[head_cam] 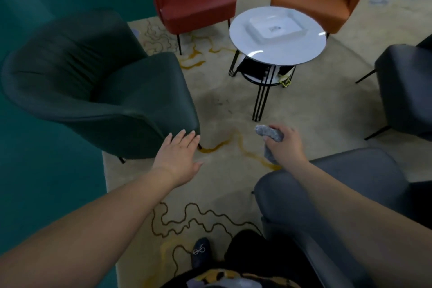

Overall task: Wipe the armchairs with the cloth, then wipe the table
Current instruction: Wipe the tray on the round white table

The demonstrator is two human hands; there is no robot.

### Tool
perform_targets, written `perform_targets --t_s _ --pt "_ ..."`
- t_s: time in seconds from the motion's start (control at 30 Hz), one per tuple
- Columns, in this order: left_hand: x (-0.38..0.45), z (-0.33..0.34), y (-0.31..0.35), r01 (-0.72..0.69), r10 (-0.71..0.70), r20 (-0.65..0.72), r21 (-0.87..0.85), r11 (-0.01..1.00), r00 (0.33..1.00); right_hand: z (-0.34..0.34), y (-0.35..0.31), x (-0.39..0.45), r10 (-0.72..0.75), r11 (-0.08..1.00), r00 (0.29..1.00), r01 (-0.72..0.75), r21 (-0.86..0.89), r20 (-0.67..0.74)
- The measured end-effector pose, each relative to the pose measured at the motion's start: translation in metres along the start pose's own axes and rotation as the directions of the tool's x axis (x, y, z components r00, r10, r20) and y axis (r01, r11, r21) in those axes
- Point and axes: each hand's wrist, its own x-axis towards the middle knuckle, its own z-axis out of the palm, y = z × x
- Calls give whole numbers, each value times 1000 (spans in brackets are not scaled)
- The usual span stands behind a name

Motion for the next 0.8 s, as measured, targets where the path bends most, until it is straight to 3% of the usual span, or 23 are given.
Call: perform_targets --t_s 0.33,0.8 --pt "142 -40 -14 -106 106 -7 -23 994 994 -17 -11 107 54 999 992 -54 -2 -115" --pt "363 -117 3 -114 111 -67 -45 992 992 -66 -33 309 56 998 988 -53 23 -144"
